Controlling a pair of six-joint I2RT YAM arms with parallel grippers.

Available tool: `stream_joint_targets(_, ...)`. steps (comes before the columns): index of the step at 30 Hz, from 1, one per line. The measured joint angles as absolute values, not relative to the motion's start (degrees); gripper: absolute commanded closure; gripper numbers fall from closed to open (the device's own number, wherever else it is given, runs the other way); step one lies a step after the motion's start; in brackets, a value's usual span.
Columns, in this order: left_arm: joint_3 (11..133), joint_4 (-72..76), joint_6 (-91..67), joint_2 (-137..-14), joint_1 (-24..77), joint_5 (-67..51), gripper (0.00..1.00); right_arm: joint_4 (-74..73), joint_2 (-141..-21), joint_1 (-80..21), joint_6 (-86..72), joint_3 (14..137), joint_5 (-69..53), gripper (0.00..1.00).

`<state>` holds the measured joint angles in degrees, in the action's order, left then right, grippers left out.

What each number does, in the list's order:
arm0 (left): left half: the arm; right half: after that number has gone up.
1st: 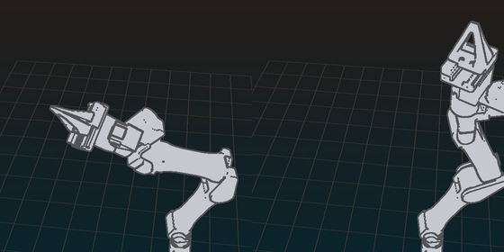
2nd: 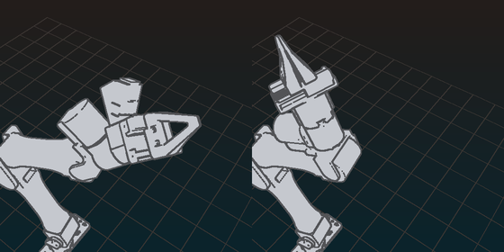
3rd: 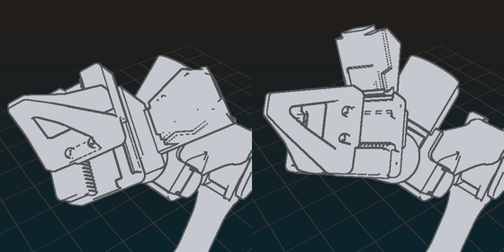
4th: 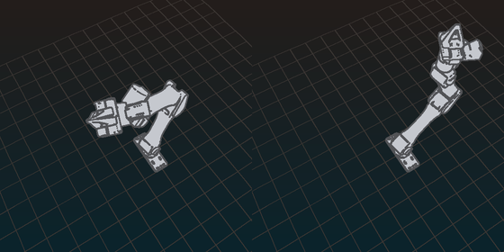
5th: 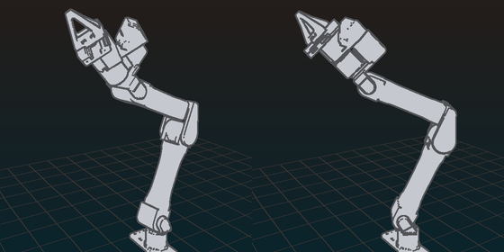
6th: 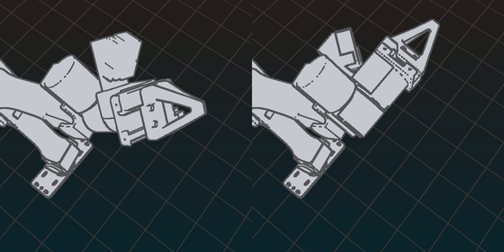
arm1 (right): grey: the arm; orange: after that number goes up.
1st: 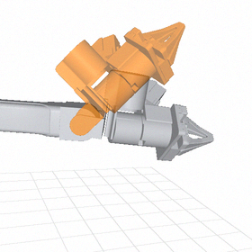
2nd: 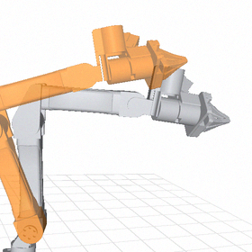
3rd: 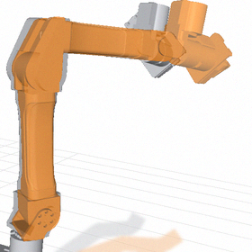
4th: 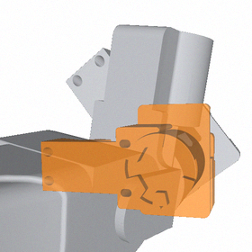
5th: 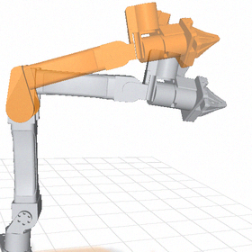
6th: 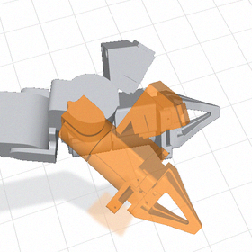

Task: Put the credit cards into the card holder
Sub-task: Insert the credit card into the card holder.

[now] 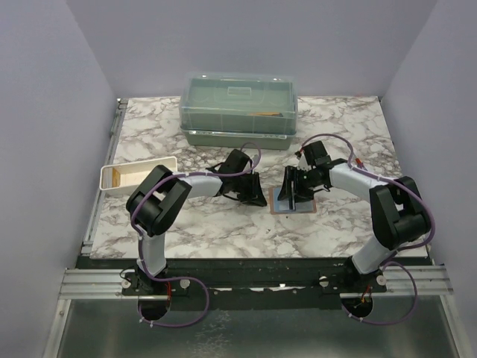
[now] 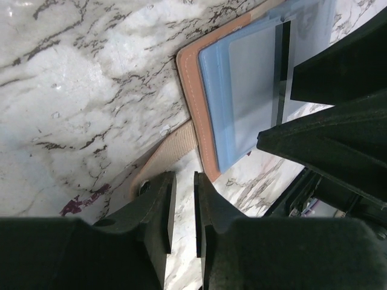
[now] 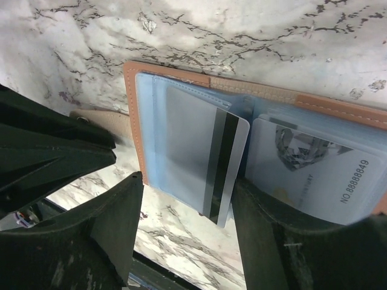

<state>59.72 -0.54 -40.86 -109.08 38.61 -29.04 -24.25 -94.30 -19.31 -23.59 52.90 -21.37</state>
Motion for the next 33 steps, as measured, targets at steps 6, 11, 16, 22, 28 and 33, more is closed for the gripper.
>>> stream_joint_targets(6,58.2,-1.0,-40.7,-106.5,38.3,-29.1,0.59,-24.6,-94.0,-19.7,-23.9,52.9,-19.9,0.32)
stream_joint_targets(11,58.0,-2.4,-40.0,-101.6,37.6,-29.5,0.56,-26.2,-91.9,-19.7,-24.0,52.9,-19.0,0.3)
stream_joint_targets(16,59.2,-2.8,-40.0,-100.3,37.2,-31.5,0.56,-27.6,-89.9,-19.7,-24.3,53.5,-18.2,0.3)
stream_joint_targets(22,61.1,-4.2,-39.6,-100.7,37.2,-31.9,0.55,-28.2,-90.0,-19.6,-24.4,53.8,-16.6,0.3)
stream_joint_targets(28,63.0,-6.1,-38.3,-103.4,37.2,-30.6,0.59,-26.3,-91.9,-19.6,-23.9,53.8,-17.2,0.32)
stream_joint_targets(33,63.0,-7.0,-37.5,-107.4,37.1,-28.4,0.64,-23.8,-93.9,-20.1,-24.0,53.8,-17.3,0.32)
